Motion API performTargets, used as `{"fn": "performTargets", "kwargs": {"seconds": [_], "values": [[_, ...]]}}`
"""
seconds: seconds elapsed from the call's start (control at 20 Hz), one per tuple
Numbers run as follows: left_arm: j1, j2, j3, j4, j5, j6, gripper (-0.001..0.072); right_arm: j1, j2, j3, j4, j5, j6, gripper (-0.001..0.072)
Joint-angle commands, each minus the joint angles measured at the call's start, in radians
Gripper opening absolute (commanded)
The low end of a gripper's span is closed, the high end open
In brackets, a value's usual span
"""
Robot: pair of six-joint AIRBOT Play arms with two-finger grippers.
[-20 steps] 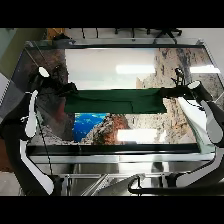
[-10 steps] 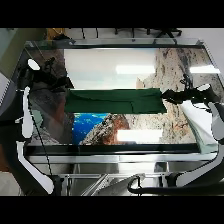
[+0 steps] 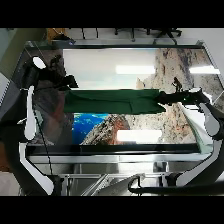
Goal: Fold the shirts.
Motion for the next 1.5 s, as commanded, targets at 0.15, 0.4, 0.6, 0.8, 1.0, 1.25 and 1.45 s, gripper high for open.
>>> {"fn": "performTargets", "kwargs": {"seconds": [0.15,0.4,0.6,0.8,1.0,1.25,1.45], "values": [[-0.208,-0.047,0.002,0.000,0.170,-0.001,0.0018,0.000,0.093,0.039,0.011,0.037,-0.015,0.0022],[-0.457,-0.193,0.002,0.000,0.340,-0.001,0.0018,0.000,0.220,0.158,0.011,0.166,0.019,0.0022],[-0.589,-0.251,0.002,0.000,0.479,-0.027,0.0018,0.001,0.287,0.295,0.011,0.275,0.096,0.0022],[-0.621,-0.257,0.035,-0.001,0.483,-0.029,0.0018,0.001,0.311,0.327,0.009,0.336,0.136,0.0022],[-0.548,-0.122,0.085,0.000,0.358,-0.041,0.0018,0.034,0.311,0.327,0.009,0.364,0.166,0.0022],[-0.261,0.261,0.017,-0.112,0.217,0.029,0.0018,0.275,0.299,0.327,0.013,0.188,0.188,0.0022],[-0.001,0.449,0.016,-0.340,0.144,0.084,0.0018,0.648,0.192,0.327,0.013,-0.215,0.198,0.0023]]}}
